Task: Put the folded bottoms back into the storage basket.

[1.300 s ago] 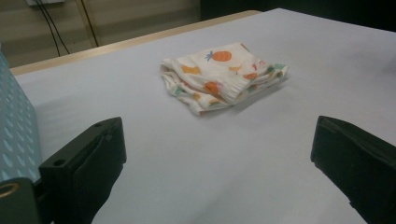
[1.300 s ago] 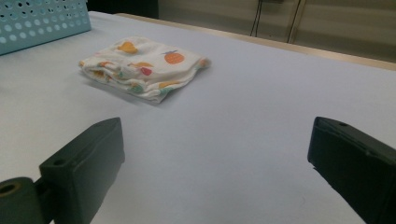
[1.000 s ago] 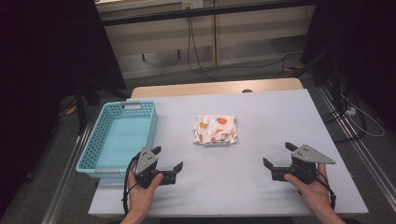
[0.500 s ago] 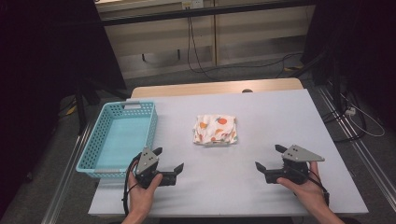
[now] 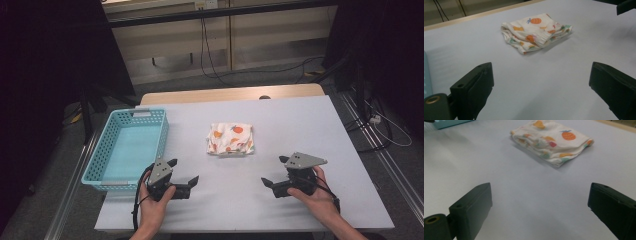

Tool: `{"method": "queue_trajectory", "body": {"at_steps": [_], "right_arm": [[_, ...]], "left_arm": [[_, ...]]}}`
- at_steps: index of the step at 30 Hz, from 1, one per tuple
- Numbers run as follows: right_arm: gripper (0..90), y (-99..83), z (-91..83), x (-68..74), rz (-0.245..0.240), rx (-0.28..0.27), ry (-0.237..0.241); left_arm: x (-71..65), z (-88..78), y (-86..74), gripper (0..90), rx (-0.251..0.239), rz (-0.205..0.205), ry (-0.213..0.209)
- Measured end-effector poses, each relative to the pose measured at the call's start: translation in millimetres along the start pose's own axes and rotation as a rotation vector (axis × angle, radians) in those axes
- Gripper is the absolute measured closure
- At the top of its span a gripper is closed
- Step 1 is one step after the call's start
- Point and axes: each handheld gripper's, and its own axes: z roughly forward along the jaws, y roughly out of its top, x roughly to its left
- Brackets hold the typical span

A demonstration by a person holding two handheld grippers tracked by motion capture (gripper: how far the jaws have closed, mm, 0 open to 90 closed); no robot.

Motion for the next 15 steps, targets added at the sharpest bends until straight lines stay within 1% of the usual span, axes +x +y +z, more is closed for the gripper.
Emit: {"method": "queue_trajectory", "body": {"at_steps": [1,2,3,4,5,6,7,8,9,10,12,13,14,15], "right_arm": [[5.0,1.7,1.8,-0.1,0.002,0.01,0.014],[4.9,3.5,3.7,-0.5,0.002,0.014,0.025],[3.8,7.2,8.1,-0.7,-0.005,0.018,0.032],[3.8,7.2,8.1,-0.7,-0.005,0.018,0.032],[3.3,11.0,12.4,0.6,-0.009,0.033,0.042],[3.3,11.0,12.4,0.6,-0.009,0.033,0.042],[3.1,14.3,16.1,2.4,-0.021,0.05,0.061],[3.1,14.3,16.1,2.4,-0.021,0.05,0.061],[3.5,15.7,17.7,3.7,-0.032,0.053,0.067],[4.2,18.5,20.9,5.5,-0.041,0.055,0.083],[6.3,20.7,24.1,6.0,-0.041,0.067,0.088],[6.8,21.9,26.0,5.6,-0.031,0.082,0.092],[6.8,21.9,26.0,5.6,-0.031,0.082,0.092],[6.8,23.0,28.2,5.3,-0.033,0.09,0.101]], "left_arm": [[0.4,0.0,0.1,5.8,0.004,0.009,0.001],[0.0,0.3,0.0,5.9,0.002,0.002,0.0],[0.1,0.1,0.0,5.9,0.004,0.004,-0.002],[-0.1,0.0,-0.1,5.9,0.004,0.005,-0.005],[-0.8,-0.2,-0.2,5.9,0.001,-0.001,-0.008],[-0.7,-0.6,-0.1,5.9,0.0,0.005,-0.007],[-0.4,-1.3,0.1,5.9,0.007,0.014,-0.007],[-0.8,-1.2,-0.2,5.9,0.004,0.01,-0.011],[-1.0,-1.1,-0.4,5.9,0.002,0.011,-0.013],[-0.9,-1.4,-0.3,5.3,0.002,0.015,-0.009],[-0.7,-1.4,0.0,5.1,0.0,0.016,-0.009],[-0.9,-1.2,0.0,5.1,-0.001,0.012,-0.01],[-0.9,-1.2,0.0,5.1,0.002,0.012,-0.007],[-0.9,-0.9,-0.1,5.1,0.001,0.012,-0.009]]}}
